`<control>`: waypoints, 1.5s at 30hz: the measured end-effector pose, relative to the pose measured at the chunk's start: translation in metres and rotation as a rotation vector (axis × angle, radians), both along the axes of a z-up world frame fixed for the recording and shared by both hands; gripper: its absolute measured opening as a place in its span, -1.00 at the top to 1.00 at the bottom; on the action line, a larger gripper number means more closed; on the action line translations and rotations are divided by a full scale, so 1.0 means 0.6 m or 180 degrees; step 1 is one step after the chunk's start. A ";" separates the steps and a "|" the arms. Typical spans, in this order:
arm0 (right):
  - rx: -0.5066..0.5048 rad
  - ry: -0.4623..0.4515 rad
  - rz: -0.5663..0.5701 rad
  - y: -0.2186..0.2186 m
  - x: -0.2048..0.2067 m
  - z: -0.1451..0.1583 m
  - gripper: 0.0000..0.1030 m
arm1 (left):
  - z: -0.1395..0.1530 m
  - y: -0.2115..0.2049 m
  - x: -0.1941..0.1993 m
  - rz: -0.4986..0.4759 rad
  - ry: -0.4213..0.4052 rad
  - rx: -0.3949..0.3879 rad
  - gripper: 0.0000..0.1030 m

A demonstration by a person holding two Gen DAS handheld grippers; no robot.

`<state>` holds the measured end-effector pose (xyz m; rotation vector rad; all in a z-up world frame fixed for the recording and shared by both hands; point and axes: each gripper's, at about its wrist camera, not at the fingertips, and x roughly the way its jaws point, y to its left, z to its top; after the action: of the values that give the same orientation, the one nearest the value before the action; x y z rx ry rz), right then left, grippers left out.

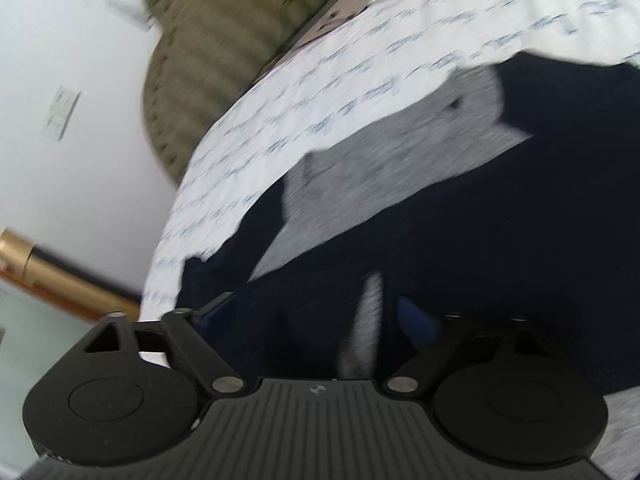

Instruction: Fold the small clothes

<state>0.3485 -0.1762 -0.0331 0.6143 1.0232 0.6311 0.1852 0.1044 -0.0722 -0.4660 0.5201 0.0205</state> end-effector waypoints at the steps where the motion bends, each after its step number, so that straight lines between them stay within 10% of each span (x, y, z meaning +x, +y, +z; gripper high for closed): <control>1: -0.0005 0.0000 0.0090 0.010 -0.003 0.000 -0.45 | 0.000 0.001 0.002 0.0001 0.0001 0.0001 -0.97; 4: -0.0134 -0.0014 0.0215 0.031 -0.007 -0.005 -0.32 | 0.000 0.002 0.001 0.0002 0.0000 -0.0002 -0.98; 6: -0.0164 -0.0039 0.0187 0.034 -0.007 -0.006 0.39 | 0.000 0.002 0.002 0.0005 0.0002 -0.0003 -0.98; 8: -0.0193 0.0013 0.0124 0.030 -0.004 -0.010 0.64 | 0.001 0.000 0.002 0.0008 0.0004 0.0005 -0.98; 21: 0.0014 -0.0679 -0.0363 -0.120 0.006 0.123 0.65 | 0.002 -0.002 -0.001 0.0020 -0.0045 0.0014 -0.98; 35: -0.0047 -0.0413 -0.1029 -0.265 -0.011 0.050 0.65 | 0.007 -0.007 -0.005 0.0056 -0.0051 0.0099 -0.98; 41: -0.0326 -0.0169 -0.1022 -0.270 -0.010 -0.004 0.65 | 0.085 0.033 -0.002 0.0233 -0.0490 -0.0217 -0.98; 45: -0.0196 -0.0148 -0.1116 -0.287 -0.016 -0.012 0.65 | 0.120 0.066 0.089 0.0132 -0.0350 -0.0011 -0.97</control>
<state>0.3391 -0.3484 -0.0405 0.7016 0.8614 0.3034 0.2387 0.1438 -0.0003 -0.4783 0.4026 0.0335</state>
